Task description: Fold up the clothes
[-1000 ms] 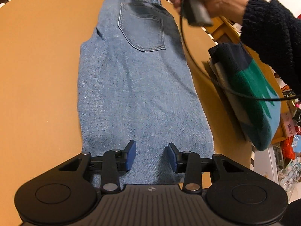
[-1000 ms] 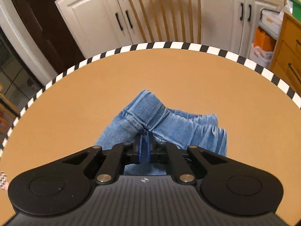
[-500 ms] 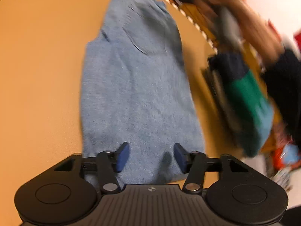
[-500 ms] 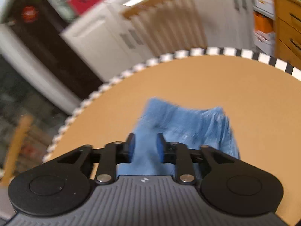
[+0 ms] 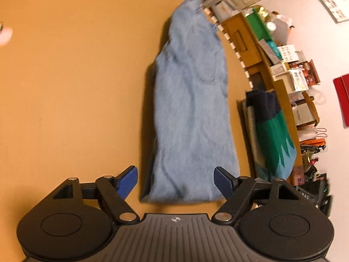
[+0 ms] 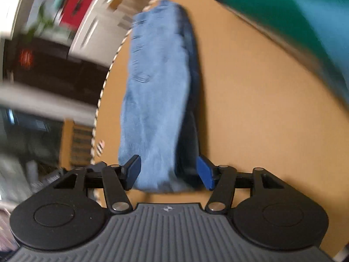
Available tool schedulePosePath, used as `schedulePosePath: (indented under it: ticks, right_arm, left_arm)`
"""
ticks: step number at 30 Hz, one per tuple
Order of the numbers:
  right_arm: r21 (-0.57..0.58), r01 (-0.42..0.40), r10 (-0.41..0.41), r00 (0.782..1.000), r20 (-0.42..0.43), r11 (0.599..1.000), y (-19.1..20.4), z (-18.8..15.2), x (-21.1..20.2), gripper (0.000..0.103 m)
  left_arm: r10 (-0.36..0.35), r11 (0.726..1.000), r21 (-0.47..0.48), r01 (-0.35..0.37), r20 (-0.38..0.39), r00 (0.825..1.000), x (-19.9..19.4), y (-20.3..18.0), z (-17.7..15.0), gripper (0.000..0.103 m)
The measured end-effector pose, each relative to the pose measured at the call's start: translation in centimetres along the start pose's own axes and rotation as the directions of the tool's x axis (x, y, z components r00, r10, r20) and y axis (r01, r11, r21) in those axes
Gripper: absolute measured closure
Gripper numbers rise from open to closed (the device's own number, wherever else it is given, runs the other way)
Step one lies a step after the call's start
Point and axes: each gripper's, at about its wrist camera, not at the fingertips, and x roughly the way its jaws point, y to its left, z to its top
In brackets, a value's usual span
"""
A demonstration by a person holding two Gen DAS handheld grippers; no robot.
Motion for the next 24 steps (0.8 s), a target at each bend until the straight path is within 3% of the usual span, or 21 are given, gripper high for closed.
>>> schedulePosePath:
  ticks: [4,5,11,13,16,18,21,24]
  right_arm:
    - [0.081,0.014,-0.014,1.000,0.002,0.997,-1.9,-0.7,1.4,0.044]
    - [0.099,-0.002,0.002,1.000,0.000,0.995,-2.2,-0.9,1.8,0.049]
    - [0.221,-0.101,0.095,0.995,0.039,0.970,-3.8,-1.3,2.6,0.049]
    - [0.256,-0.126,0.117,0.992,0.050,0.958,-4.4,-1.3,3.0,0.049]
    - [0.217,-0.082,0.072,0.996,0.054,0.973,-4.2,-2.1,2.7,0.073]
    - [0.176,-0.069,0.058,0.996,0.068,0.982,-3.5,-2.8,2.4,0.079]
    - [0.205,-0.211,0.191,0.975,0.113,0.956,-2.4,-3.2,1.3,0.085]
    - [0.150,-0.280,0.263,0.957,0.124,0.948,0.1,-2.1,0.5,0.085]
  left_arm:
    - [-0.035,0.997,-0.065,0.032,-0.054,0.998,2.9,1.1,-0.8,0.024]
    - [-0.045,0.996,-0.078,0.040,-0.055,0.997,3.3,1.3,-1.0,0.023]
    - [-0.092,0.985,-0.150,0.089,-0.012,0.996,4.3,1.8,-1.2,0.020]
    - [-0.108,0.980,-0.165,0.108,0.007,0.994,4.3,2.0,-1.3,0.014]
    - [-0.133,0.972,-0.193,0.137,0.035,0.991,4.0,2.6,-1.7,0.010]
    - [-0.133,0.970,-0.197,0.139,0.042,0.990,4.0,2.6,-1.7,0.010]
    - [-0.133,0.972,-0.189,0.138,0.037,0.990,4.1,2.6,-1.8,0.010]
    - [-0.167,0.959,-0.224,0.172,0.040,0.985,4.2,3.0,-2.3,0.008]
